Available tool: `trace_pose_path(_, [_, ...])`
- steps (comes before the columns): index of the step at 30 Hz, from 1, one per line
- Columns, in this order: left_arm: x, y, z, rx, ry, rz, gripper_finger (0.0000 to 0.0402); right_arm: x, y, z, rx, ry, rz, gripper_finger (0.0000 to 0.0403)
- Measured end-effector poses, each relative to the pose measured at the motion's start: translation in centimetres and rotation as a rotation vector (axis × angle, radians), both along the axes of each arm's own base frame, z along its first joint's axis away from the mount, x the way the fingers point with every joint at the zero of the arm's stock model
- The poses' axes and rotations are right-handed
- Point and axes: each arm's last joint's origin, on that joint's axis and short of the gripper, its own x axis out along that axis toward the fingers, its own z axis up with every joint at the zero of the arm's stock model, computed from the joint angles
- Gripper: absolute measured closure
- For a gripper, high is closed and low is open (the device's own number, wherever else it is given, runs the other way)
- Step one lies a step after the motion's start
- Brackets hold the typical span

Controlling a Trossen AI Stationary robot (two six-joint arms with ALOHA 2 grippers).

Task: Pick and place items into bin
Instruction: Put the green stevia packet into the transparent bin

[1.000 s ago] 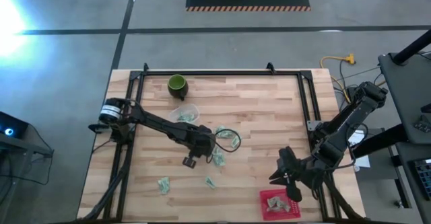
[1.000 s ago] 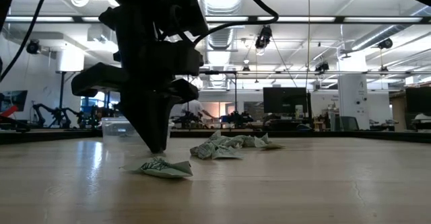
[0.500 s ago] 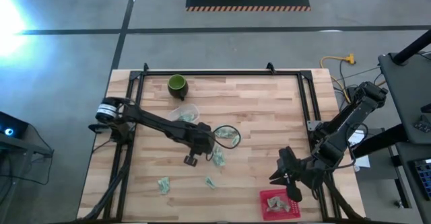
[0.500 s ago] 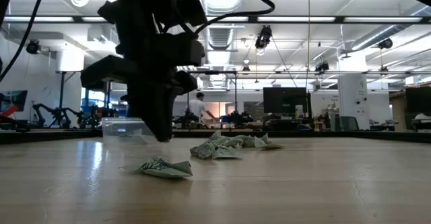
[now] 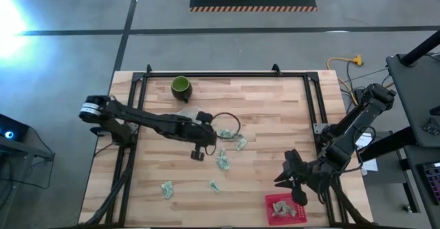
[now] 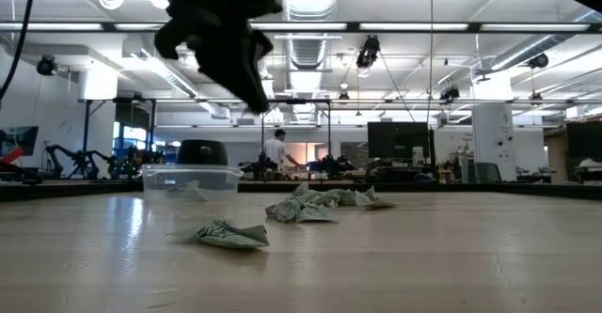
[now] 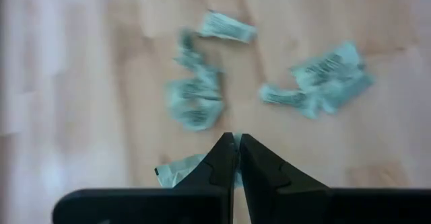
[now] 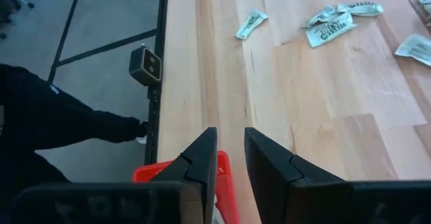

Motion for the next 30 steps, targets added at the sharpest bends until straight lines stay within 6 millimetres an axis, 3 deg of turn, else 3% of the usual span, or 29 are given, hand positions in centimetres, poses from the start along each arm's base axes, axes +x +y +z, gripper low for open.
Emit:
trace_pose_path(6, [-2.0, 2.5, 0.9, 0.049, 0.026, 0.135, 0.0401, 0.0, -0.1, 0.0, -0.016, -0.009, -0.017, 0.0335])
trace_pose_path(17, [-4.9, 6.4, -1.1, 0.021, 0.144, 0.33, 0.0401, 0.0, -0.2, 0.0, -0.031, -0.019, -0.034, 0.0335])
trace_pose_path(30, [-5.7, 7.7, -2.6, 0.063, 0.197, 0.397, 0.0398, 0.0, -0.2, 0.0, -0.034, -0.019, -0.035, 0.0335])
